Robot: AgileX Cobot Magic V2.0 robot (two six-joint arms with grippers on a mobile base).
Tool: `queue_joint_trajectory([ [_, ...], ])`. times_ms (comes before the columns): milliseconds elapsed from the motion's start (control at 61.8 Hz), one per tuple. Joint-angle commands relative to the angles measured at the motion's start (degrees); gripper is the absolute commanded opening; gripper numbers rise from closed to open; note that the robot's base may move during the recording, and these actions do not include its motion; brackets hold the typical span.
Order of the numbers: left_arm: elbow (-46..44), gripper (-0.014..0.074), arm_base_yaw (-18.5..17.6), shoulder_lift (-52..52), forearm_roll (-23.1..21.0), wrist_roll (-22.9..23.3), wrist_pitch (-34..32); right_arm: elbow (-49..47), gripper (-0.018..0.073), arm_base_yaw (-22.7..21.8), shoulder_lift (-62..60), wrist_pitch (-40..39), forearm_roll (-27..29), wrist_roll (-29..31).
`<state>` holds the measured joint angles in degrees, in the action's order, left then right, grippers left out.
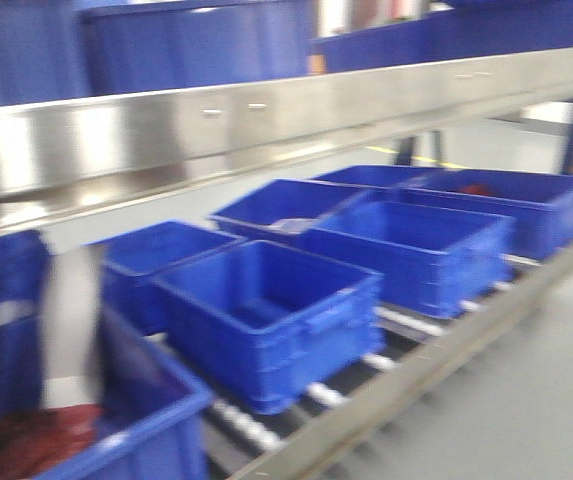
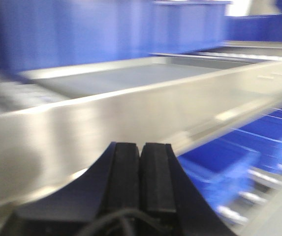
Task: Grab orange capacitor from left shelf to right conveyor
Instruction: 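Drive the base to the red conveyor table holding the capacitor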
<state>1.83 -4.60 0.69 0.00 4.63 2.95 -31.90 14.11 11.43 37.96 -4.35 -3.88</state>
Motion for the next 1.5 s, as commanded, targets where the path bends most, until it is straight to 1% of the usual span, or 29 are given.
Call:
queue_joint_trajectory([
  [0,-0.3,-0.0105,0.2,1.1,0.0,0.1,-5.1,-1.5,0.0134,0.0,0.8,-4.9,-0.5,0.4],
  [1489,-0.3,-0.0105,0.2,1.1,0.0,0.1,-5.1,-1.5,0.0134,0.0,0.8,-4.9,-0.5,0.4],
])
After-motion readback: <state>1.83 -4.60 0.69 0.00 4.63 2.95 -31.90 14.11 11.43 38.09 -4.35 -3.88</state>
